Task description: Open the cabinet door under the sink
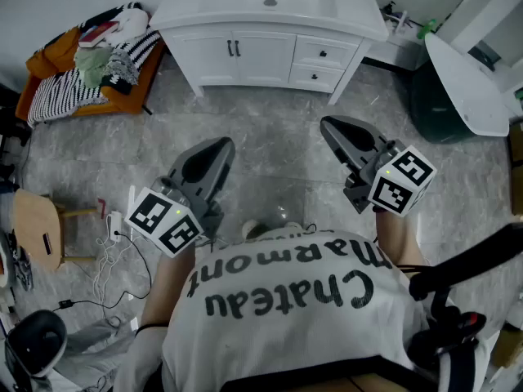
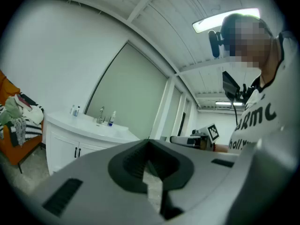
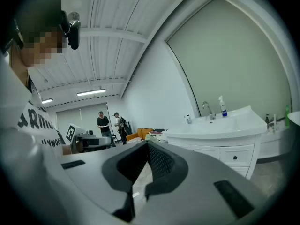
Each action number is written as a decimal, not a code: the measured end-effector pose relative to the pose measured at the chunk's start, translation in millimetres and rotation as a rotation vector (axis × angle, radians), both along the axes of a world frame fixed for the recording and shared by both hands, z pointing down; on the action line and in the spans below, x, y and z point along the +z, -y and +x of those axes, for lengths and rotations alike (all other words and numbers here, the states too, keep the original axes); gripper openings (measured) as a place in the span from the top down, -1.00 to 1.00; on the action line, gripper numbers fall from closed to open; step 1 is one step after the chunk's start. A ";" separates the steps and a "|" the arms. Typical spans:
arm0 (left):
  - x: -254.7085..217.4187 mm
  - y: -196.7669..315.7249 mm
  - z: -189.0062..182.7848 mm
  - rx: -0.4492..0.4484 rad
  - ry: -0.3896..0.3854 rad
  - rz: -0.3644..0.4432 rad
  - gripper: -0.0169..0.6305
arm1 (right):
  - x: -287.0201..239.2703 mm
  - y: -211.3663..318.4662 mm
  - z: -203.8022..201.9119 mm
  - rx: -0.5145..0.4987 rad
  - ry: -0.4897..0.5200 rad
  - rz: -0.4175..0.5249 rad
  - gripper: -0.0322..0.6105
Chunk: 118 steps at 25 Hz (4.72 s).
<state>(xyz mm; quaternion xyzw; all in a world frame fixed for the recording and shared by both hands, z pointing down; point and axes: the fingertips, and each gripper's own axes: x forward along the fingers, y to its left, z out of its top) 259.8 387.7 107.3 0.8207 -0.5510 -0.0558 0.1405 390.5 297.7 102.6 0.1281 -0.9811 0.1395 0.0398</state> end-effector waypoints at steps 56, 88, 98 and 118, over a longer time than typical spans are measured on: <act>26.8 49.4 -162.8 -0.083 0.002 -0.032 0.92 | 28.4 75.7 -175.4 -0.069 -0.065 -0.064 0.87; 25.0 246.8 -233.2 -0.126 -0.024 -0.044 0.92 | 32.1 271.4 -249.5 -0.120 -0.101 -0.080 0.87; 36.6 244.6 -224.6 -0.104 0.005 -0.060 0.92 | 51.4 264.5 -252.3 -0.130 -0.088 -0.099 0.87; 34.1 333.6 -314.3 0.190 0.030 -0.081 0.92 | 57.9 321.6 -329.0 0.075 -0.093 -0.154 0.87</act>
